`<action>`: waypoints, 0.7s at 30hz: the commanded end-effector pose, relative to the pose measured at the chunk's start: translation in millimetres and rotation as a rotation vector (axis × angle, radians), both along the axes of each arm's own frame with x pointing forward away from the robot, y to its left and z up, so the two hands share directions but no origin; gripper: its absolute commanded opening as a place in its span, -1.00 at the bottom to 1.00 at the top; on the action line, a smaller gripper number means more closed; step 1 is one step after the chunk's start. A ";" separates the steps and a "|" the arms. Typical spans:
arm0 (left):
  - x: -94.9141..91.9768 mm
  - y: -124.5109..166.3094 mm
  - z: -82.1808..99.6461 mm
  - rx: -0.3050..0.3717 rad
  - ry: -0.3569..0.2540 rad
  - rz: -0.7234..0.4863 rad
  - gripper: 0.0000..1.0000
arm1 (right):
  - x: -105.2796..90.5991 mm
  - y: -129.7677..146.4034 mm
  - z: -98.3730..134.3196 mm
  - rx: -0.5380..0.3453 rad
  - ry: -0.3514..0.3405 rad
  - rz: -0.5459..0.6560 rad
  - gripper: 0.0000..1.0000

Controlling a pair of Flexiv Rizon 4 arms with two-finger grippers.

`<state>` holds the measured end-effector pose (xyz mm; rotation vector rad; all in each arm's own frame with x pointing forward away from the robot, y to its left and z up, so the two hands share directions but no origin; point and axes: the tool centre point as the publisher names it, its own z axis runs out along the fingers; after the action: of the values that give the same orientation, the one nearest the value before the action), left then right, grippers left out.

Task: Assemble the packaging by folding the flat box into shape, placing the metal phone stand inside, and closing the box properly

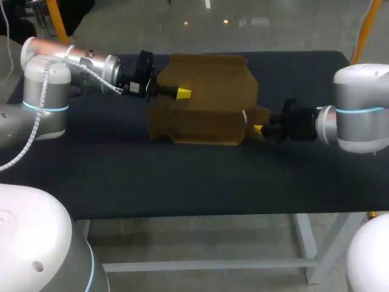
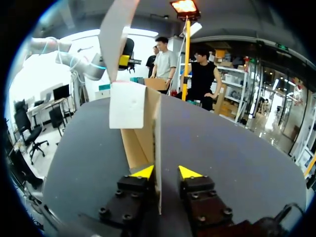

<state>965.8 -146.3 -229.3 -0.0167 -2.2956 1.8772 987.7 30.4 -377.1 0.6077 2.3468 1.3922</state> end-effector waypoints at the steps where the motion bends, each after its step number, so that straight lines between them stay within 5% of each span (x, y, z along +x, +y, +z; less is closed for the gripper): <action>1: -0.1 0.4 -1.6 -0.001 0.000 -0.002 -1.00 | -1.0 0.8 -1.6 0.004 -0.002 -0.007 -0.47; 7: -0.1 0.4 -1.6 -0.001 0.000 -0.002 -1.00 | -6.6 -0.6 -1.8 0.018 0.002 -0.031 -0.73; 21: -0.1 0.4 -1.6 -0.001 0.000 -0.002 -1.00 | -17.3 6.7 -6.3 0.034 0.017 -0.091 -0.76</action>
<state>965.8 -146.2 -229.3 -0.0166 -2.2956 1.8773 973.9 34.0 -382.6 0.7245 2.2984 1.3960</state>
